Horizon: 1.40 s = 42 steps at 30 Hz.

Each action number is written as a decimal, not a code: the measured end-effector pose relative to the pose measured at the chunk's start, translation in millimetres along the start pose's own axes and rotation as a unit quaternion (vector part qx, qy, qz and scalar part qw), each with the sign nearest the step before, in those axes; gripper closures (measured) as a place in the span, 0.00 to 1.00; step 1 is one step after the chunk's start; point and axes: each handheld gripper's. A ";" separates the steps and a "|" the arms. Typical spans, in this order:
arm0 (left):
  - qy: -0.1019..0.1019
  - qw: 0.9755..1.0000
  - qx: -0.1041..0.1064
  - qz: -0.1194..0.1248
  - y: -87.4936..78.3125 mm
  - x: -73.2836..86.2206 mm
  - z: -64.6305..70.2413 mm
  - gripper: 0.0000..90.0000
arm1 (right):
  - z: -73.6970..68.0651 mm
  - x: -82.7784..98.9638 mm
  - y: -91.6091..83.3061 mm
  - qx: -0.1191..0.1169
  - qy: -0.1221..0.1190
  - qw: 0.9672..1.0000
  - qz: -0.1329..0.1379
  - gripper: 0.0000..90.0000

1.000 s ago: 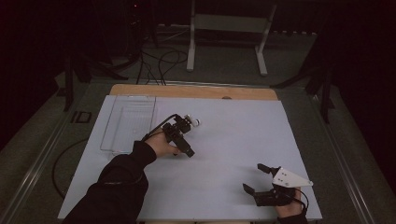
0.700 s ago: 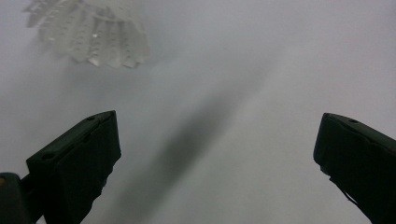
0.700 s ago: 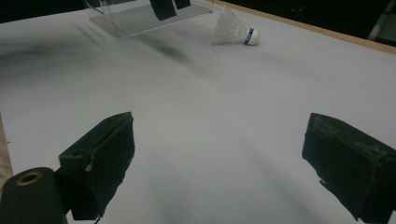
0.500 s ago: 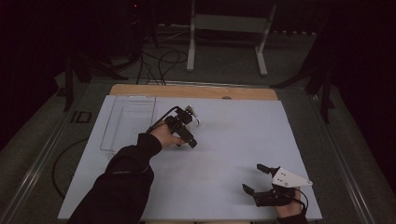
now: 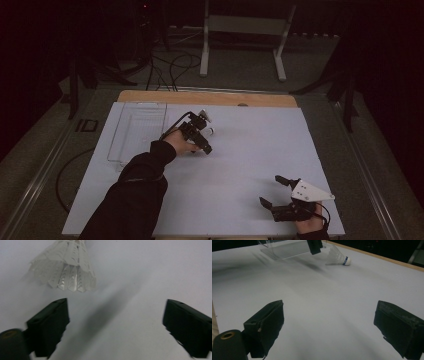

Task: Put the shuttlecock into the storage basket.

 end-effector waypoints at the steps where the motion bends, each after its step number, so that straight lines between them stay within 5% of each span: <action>1: -0.001 1.000 0.002 -0.001 0.6 -1.1 -2.0 0.13 | 0.3 0.1 0.1 0.000 -0.001 1.000 -0.001 0.11; 6: -0.010 1.000 0.011 0.010 3.8 -6.9 -9.3 0.20 | -0.2 0.3 0.7 -0.001 -0.002 1.000 -0.003 0.11; 22: -0.036 0.999 -0.016 0.006 24.9 -18.9 -15.2 0.49 | -0.4 0.3 0.0 -0.003 0.000 1.000 -0.002 0.11; 32: -0.043 0.998 -0.040 0.030 29.5 -24.6 -18.3 0.69 | -0.1 0.3 -0.6 -0.004 0.001 1.000 0.000 0.11; 42: -0.043 0.998 -0.030 0.023 32.6 -26.9 -18.7 0.92 | 0.8 0.7 -0.3 -0.007 0.003 1.000 -0.001 0.11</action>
Point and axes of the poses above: each handheld gripper's, and its own axes: y roughly forward along the jaws, x roughly out of its underside, z roughly to its right, and after that the axes turned 11 degrees about -z, right-handed
